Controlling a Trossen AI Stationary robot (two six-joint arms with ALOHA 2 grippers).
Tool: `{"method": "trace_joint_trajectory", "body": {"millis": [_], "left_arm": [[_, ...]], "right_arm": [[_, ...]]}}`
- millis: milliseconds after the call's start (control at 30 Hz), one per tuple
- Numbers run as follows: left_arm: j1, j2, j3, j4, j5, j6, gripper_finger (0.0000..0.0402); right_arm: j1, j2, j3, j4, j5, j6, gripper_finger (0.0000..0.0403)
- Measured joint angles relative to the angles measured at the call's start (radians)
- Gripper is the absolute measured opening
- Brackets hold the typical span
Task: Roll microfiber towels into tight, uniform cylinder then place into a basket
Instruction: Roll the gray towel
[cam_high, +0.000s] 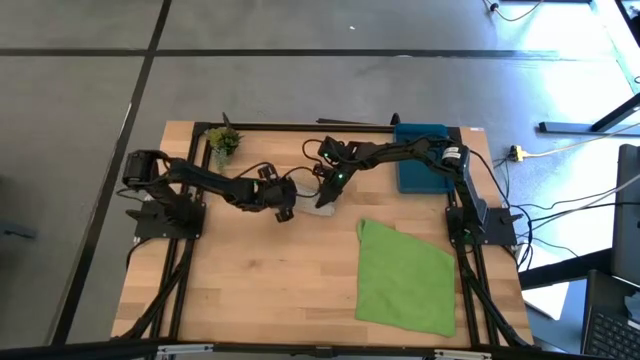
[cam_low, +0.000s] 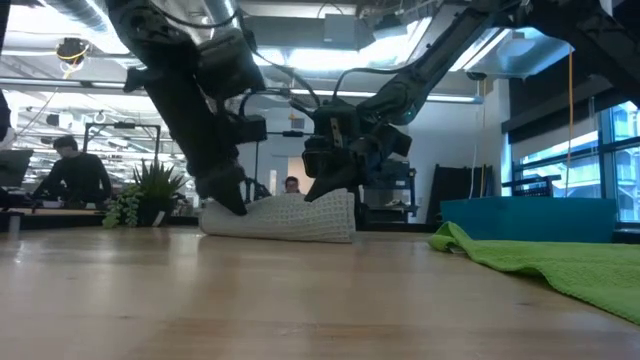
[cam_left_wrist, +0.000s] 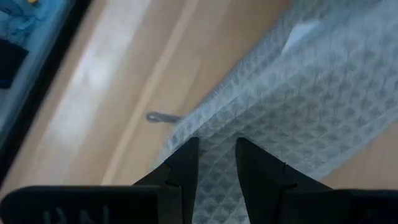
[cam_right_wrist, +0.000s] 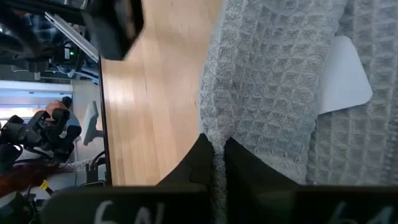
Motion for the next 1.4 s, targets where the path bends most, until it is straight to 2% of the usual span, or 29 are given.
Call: {"method": "trace_joint_trajectory", "body": {"millis": [200, 433, 733, 867, 1067, 1400], "left_arm": [[0.004, 0.009, 0.002, 0.025, 0.052, 0.052, 0.0098], [-0.075, -0.081, 0.052, -0.13, 0.06, 0.02, 0.0098], [-0.175, -0.123, 0.069, -0.142, 0.246, 0.02, 0.0098], [-0.217, -0.123, 0.069, -0.12, 0.296, 0.02, 0.0098], [-0.258, -0.123, 0.069, -0.075, 0.296, 0.019, 0.0098], [-0.216, -0.037, 0.068, -0.038, 0.291, 0.02, 0.0098]], "right_arm": [[0.0, -0.001, -0.001, -0.028, -0.014, -0.02, 0.0019], [0.006, -0.001, -0.001, -0.072, -0.111, -0.052, 0.0019], [0.06, -0.001, -0.001, -0.089, -0.242, -0.081, 0.0019], [0.081, -0.001, -0.001, -0.086, -0.241, -0.09, 0.0019], [0.091, -0.001, -0.001, -0.086, -0.214, -0.099, 0.0019], [0.091, -0.001, -0.001, -0.094, -0.186, -0.104, 0.0019]]}}
